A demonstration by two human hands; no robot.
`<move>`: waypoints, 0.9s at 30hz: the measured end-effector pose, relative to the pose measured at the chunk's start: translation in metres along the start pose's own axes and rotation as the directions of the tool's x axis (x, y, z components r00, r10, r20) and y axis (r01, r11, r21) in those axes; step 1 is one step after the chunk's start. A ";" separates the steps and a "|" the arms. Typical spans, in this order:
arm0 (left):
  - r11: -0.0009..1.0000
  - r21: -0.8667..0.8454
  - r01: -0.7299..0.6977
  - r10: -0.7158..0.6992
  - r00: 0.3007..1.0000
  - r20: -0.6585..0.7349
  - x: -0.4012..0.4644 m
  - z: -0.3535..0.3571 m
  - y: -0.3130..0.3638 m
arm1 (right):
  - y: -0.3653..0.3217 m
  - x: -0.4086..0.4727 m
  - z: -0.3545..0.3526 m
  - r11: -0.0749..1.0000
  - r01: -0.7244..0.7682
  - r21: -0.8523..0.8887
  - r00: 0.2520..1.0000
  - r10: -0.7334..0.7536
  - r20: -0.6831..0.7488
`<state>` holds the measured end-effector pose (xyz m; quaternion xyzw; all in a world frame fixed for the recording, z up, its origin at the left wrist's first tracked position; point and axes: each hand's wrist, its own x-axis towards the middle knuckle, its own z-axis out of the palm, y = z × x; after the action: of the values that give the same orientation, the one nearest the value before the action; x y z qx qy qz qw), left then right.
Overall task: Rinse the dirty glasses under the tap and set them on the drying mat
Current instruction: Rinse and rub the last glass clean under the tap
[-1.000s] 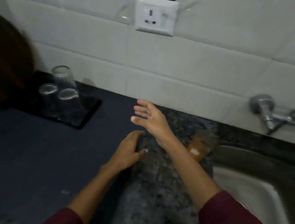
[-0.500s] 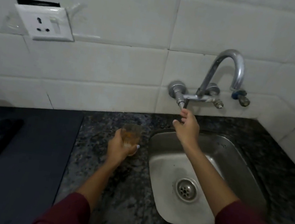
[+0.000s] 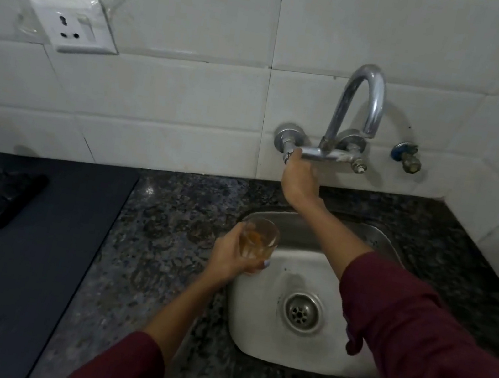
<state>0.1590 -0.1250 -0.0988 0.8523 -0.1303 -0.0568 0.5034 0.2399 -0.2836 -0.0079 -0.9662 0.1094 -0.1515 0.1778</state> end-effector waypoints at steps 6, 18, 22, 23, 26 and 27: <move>0.999 -0.001 0.035 -0.035 0.999 -0.002 -0.002 0.013 0.005 | 0.005 0.001 -0.002 0.997 0.075 -0.012 0.997 -0.074 0.034; 0.999 -0.038 -0.033 0.040 0.978 0.202 0.025 0.062 0.044 | 0.083 -0.127 -0.038 0.966 0.121 0.228 0.985 -0.145 0.094; 0.997 -0.062 -0.054 0.069 0.957 0.281 0.029 0.074 0.060 | 0.104 -0.128 -0.047 0.965 0.245 0.089 0.914 -0.260 0.310; 0.996 -0.072 -0.053 0.072 0.954 0.291 0.032 0.075 0.062 | 0.106 -0.125 -0.048 0.969 0.237 0.071 0.910 -0.247 0.332; 0.980 -0.200 -0.004 0.048 0.975 0.218 0.037 0.077 0.057 | 0.104 -0.110 -0.046 0.979 0.034 0.201 0.958 -0.089 0.273; 0.956 -0.291 0.046 0.009 0.983 0.182 0.038 0.079 0.052 | 0.102 -0.105 -0.047 0.949 -0.082 0.303 0.971 0.008 0.239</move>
<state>0.1685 -0.2260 -0.0901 0.7605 -0.1578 -0.1577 0.6098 0.1112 -0.3637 -0.0315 -0.9344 0.0846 -0.0473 0.3427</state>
